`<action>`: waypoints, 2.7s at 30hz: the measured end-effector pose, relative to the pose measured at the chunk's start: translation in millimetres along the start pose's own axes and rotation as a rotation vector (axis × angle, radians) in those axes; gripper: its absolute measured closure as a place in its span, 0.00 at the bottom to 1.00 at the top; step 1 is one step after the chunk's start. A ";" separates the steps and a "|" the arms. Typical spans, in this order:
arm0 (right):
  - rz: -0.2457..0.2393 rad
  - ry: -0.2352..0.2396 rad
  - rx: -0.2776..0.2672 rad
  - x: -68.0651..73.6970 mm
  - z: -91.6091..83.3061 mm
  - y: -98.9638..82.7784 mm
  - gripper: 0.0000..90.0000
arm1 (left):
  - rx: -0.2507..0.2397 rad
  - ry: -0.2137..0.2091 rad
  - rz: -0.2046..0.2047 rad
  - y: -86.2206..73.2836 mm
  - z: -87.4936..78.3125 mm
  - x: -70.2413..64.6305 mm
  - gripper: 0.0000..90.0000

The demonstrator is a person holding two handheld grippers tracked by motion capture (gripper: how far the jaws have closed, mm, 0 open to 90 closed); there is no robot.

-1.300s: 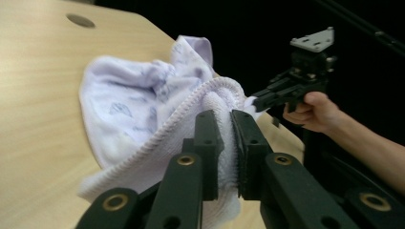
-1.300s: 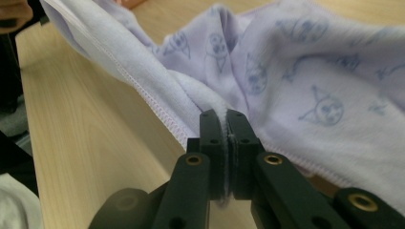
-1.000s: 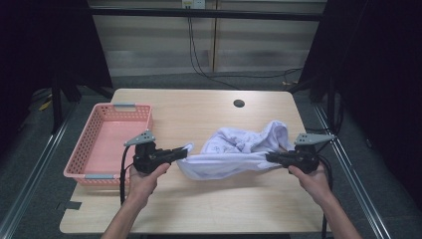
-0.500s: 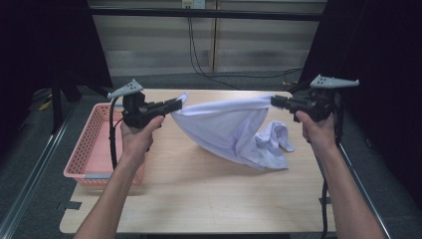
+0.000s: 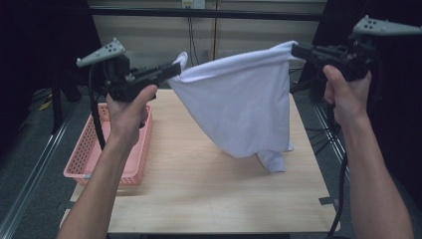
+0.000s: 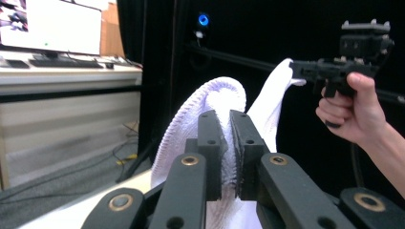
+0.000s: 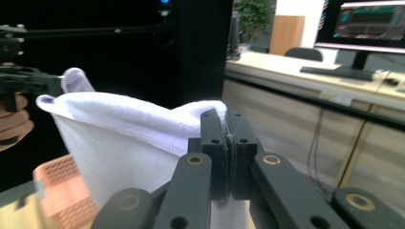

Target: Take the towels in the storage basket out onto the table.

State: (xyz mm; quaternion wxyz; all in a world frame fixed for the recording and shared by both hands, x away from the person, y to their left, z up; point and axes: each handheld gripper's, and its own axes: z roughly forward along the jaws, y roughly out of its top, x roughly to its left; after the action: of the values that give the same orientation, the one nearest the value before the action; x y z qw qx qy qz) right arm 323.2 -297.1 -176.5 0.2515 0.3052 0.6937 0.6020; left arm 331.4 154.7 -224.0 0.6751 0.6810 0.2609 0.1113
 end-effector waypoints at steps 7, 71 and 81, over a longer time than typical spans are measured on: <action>0.062 0.056 0.173 28.6 -20.3 -114.9 0.98 | 0.127 -0.083 -0.132 -132.7 -19.3 -14.1 0.93; 0.062 0.243 0.813 86.6 -41.4 -320.1 0.98 | 0.546 -0.033 -0.213 -262.8 -70.6 -11.5 0.98; 0.079 0.126 0.632 74.9 -36.0 -309.8 0.69 | 0.603 0.009 -0.172 -262.8 -25.9 -3.2 0.65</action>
State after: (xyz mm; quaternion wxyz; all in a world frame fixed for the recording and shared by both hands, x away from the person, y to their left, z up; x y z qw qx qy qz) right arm 208.6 -294.8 -476.0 0.0774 0.3571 0.8480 0.3838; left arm 261.7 162.8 -478.6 0.4485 0.8255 0.3416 -0.0257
